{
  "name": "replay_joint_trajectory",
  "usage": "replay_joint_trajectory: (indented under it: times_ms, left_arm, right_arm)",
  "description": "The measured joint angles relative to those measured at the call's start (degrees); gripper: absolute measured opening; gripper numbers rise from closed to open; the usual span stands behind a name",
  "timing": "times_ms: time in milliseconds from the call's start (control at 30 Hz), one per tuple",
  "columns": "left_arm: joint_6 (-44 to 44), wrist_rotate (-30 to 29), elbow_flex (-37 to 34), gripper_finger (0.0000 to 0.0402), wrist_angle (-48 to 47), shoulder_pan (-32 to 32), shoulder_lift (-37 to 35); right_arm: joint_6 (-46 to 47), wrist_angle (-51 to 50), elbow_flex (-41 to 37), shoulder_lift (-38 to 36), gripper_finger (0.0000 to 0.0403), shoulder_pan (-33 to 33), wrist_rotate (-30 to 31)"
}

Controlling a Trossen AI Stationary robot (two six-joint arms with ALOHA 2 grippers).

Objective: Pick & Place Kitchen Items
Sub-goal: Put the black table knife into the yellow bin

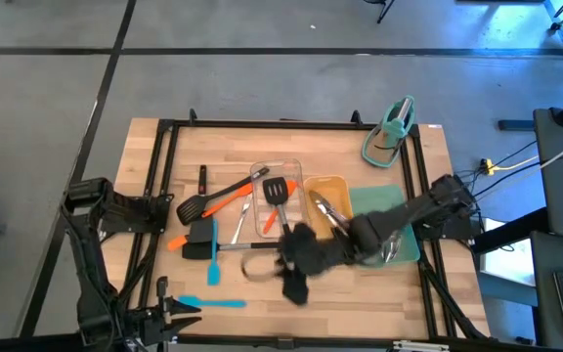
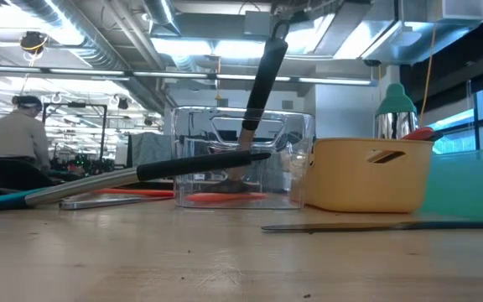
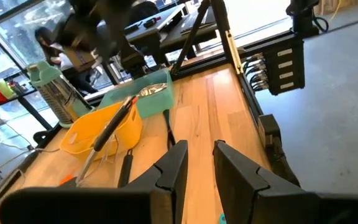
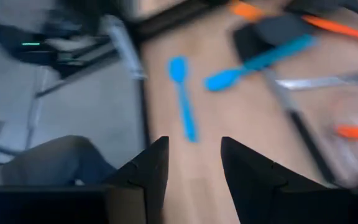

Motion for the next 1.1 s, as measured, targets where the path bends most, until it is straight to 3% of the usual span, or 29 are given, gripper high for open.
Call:
replay_joint_trajectory:
  times_ms: [100,300,533,700,867,1100]
  left_arm:
    - [-3.4,0.1,-2.1,0.0072,0.6,1.3,0.0]
    - [-4.6,0.7,-9.7,0.0072,13.2,6.7,0.0]
    - [13.9,10.0,-16.9,0.0072,42.1,15.9,3.3]
    - [31.7,19.2,-17.1,0.0072,66.3,22.4,8.5]
    - [40.8,32.1,-17.1,0.0072,86.8,29.9,14.7]
    - [41.5,40.0,-13.9,0.0072,91.7,39.5,22.7]
  right_arm:
    - [-1.2,5.4,-2.2,-0.1,0.0150,5.5,4.9]
    - [3.7,11.1,-8.7,-0.1,0.0150,18.3,25.1]
    - [15.3,23.4,-24.4,0.0,0.0150,29.3,44.1]
    - [21.9,35.5,-35.2,1.1,0.0150,31.7,48.2]
    - [17.1,44.9,-37.6,6.4,0.0151,31.2,48.5]
    - [5.1,54.1,-37.6,8.7,0.0151,31.1,46.3]
